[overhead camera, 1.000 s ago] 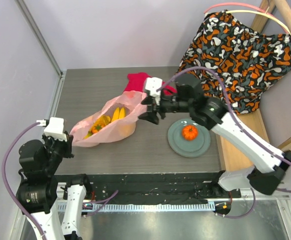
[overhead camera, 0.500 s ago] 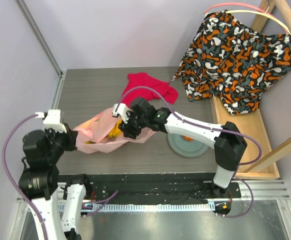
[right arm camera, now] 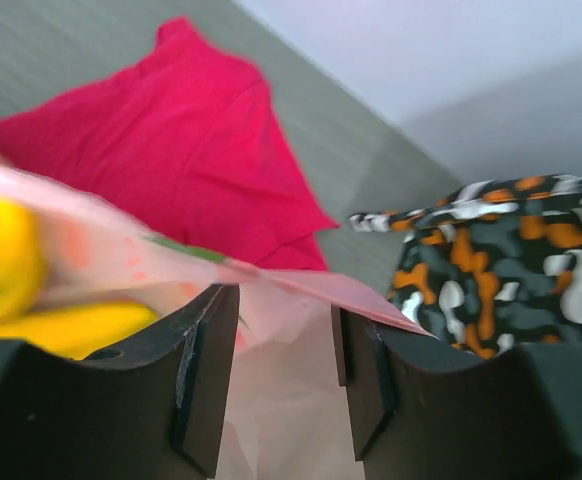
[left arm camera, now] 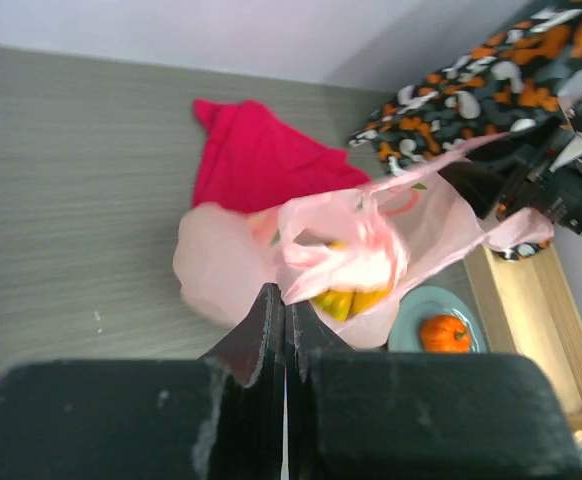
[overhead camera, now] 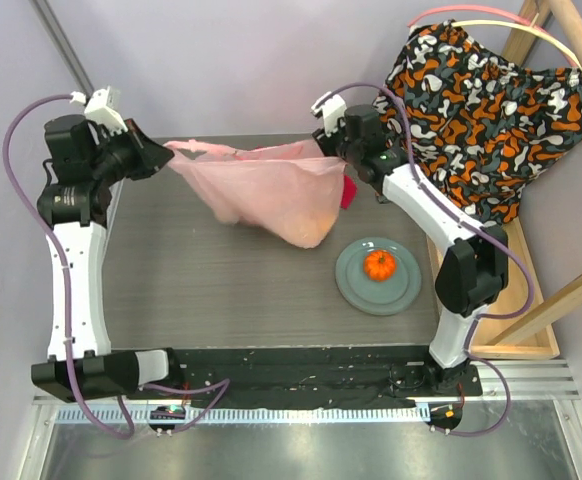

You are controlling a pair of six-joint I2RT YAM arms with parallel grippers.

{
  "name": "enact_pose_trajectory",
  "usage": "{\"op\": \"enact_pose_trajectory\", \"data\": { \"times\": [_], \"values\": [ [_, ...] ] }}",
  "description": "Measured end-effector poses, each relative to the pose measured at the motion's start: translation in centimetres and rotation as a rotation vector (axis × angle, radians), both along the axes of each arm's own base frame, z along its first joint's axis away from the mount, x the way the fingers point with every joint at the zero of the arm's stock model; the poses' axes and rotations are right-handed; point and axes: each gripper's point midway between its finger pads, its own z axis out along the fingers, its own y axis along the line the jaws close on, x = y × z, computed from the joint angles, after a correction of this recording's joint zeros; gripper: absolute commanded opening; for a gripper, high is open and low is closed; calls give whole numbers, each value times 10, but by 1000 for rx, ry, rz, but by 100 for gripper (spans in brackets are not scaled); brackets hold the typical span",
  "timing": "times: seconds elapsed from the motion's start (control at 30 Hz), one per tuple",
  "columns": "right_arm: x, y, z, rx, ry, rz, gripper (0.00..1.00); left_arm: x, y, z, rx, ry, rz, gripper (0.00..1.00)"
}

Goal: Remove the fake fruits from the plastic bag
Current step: Adjust the plastic bag at the center of the board.

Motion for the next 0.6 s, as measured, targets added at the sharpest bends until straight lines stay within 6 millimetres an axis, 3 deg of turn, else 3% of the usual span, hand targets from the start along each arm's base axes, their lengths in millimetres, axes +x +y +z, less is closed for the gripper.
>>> {"op": "enact_pose_trajectory", "data": {
  "times": [0.1, 0.17, 0.23, 0.27, 0.3, 0.33, 0.37, 0.4, 0.43, 0.5, 0.6],
  "values": [
    [-5, -8, 27, 19, -46, -6, 50, -15, -10, 23, -4, -74, -51, 0],
    [-28, -6, 38, 37, -55, 25, 50, -33, -14, 28, 14, -114, -68, 0],
    [-73, -4, 32, 43, -37, 80, 52, -61, -18, 14, 29, -122, -87, 5],
    [-95, -2, 22, 34, -11, 109, 53, -75, -21, -1, 31, -106, -98, 12],
    [-123, 5, 9, 28, 10, 157, 55, -86, -23, -22, 27, -71, -109, 27],
    [-152, 11, -8, 11, 49, 210, 56, -97, -25, -37, 23, -47, -115, 33],
    [-180, 17, -29, -4, 97, 266, 59, -110, -29, -60, 10, -2, -122, 39],
    [-206, 24, -52, -23, 150, 325, 64, -119, -30, -79, 0, 42, -122, 54],
    [-229, 28, -75, -48, 211, 373, 66, -124, -30, -93, -5, 78, -123, 62],
    [-257, 22, -114, -96, 331, 407, 70, -132, -31, -122, -22, 168, -119, 77],
    [-268, 9, -135, -137, 419, 395, 70, -140, -30, -137, -5, 223, -131, 87]
  ]
}}
